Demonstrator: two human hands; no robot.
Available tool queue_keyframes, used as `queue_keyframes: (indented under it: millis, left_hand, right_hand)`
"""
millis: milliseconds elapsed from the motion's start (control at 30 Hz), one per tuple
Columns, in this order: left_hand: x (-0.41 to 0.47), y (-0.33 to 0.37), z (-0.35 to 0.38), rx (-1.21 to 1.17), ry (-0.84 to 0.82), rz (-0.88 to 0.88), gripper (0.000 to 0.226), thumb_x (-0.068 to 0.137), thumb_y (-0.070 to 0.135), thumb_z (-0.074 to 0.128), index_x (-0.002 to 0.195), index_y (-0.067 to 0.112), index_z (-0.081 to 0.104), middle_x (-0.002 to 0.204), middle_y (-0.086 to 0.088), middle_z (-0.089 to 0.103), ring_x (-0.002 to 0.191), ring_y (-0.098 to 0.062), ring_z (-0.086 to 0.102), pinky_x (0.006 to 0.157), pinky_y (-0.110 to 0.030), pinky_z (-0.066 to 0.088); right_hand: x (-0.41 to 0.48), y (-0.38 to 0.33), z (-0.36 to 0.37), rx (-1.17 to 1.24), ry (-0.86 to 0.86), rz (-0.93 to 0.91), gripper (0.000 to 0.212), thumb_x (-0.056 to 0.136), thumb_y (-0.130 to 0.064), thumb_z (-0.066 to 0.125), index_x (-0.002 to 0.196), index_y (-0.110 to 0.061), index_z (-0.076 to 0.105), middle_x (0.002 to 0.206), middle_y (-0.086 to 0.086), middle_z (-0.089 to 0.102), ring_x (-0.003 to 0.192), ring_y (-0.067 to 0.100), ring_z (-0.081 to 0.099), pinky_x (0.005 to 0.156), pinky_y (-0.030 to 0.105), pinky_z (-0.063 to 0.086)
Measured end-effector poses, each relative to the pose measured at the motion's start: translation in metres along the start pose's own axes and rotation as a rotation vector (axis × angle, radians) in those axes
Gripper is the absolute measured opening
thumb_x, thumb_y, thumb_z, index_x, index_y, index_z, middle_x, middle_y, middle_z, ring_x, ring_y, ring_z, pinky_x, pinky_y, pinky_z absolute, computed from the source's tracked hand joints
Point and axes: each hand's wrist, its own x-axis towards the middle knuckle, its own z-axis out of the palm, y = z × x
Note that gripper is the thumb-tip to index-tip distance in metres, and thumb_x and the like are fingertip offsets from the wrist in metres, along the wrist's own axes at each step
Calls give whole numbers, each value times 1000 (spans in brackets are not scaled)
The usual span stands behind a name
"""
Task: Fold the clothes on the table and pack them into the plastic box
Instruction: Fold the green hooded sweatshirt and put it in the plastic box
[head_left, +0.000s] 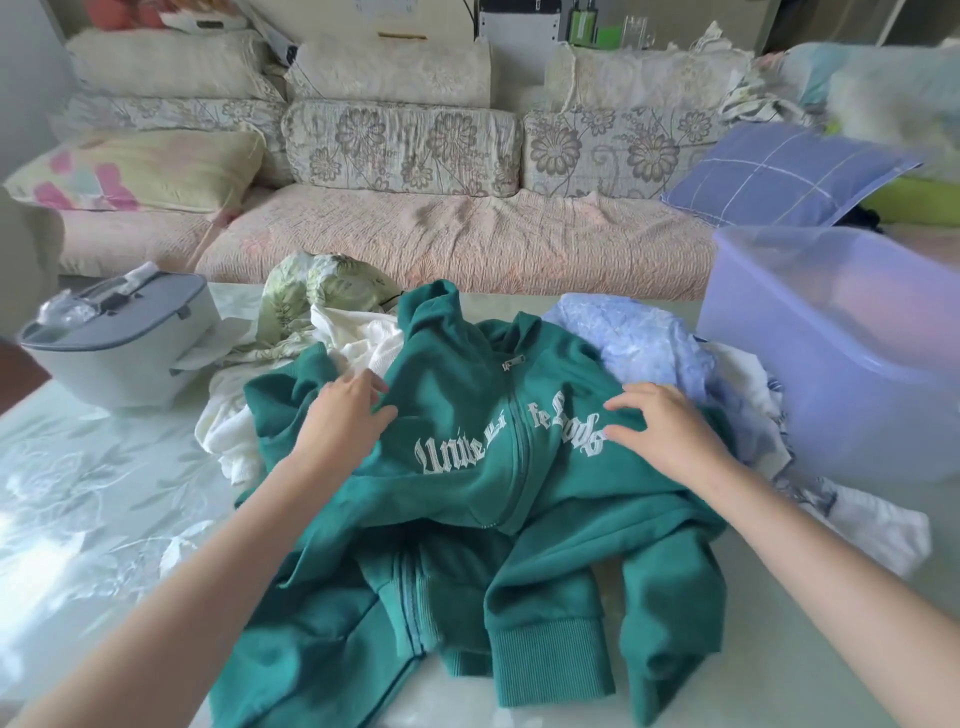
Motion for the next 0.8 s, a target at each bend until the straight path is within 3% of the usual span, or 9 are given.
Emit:
queue_keyframes:
  millis: [67,133,233,367,433,500,633,733,800]
  left_hand:
    - [-25,9,-3,-25,37,81,20,90,23,61,108,15,64,107,-2,64,107,-25,50,92,-37,42]
    - [-52,16,-2,-148,-55,134,11,89,22,63,96,18,69,96,2,67,97,-17,58,88,-35,47]
    - [-88,17,11,-171,-140,194,12,89,32,62,97,23,65,97,7,62,95,-14,58,87,-31,47]
    - [-124,15,24,-105,99,406,19,83,32,70,97,24,59,100,8,54,96,-15,46,85,-31,43]
    - [-136,15,26,-53,134,561,19,75,27,78,88,26,64,96,9,55,95,-14,44,82,-33,44]
    - [-146,13,29,3,48,630,25,72,34,79,92,29,66,99,11,54,94,-12,45,82,-33,46]
    - [-160,-2,40,208,-247,522,66,69,51,74,128,33,50,129,10,42,119,-15,42,95,-33,37]
    - [-165,-10,47,207,-228,442,69,63,41,81,125,32,51,127,5,48,113,-22,49,91,-37,45]
    - [-164,-12,49,175,-182,423,64,61,29,82,119,32,56,120,2,55,104,-26,55,86,-40,50]
  right_hand:
    - [-25,-9,7,11,37,-111,30,83,-32,71,111,-23,70,133,1,55,126,20,39,108,33,25]
    - [-51,-19,14,48,19,-222,30,80,-44,70,104,-27,73,121,-5,62,116,17,44,105,33,29]
    - [-84,-33,23,64,-213,-323,54,72,-72,57,108,-34,70,115,-16,63,110,10,49,101,28,28]
    - [-106,-42,34,-47,-368,-444,54,80,-43,70,131,-36,55,133,-17,51,122,5,39,106,21,25]
    - [-111,-45,39,-91,-370,-423,64,82,-34,71,139,-39,44,135,-16,51,124,8,40,107,22,25]
    - [-113,-47,41,-84,-379,-388,65,82,-30,71,140,-39,42,128,-12,55,121,11,43,106,26,29]
    - [-114,-46,44,-151,-396,-407,43,84,-28,68,126,-31,58,111,-8,59,110,15,46,102,27,31]
    - [-116,-42,45,-186,-334,-444,22,89,-19,60,109,-24,67,98,-7,59,102,14,53,114,29,20]
    - [-116,-38,41,-236,-319,-434,21,92,-15,55,106,-24,68,97,-7,61,106,12,55,118,27,9]
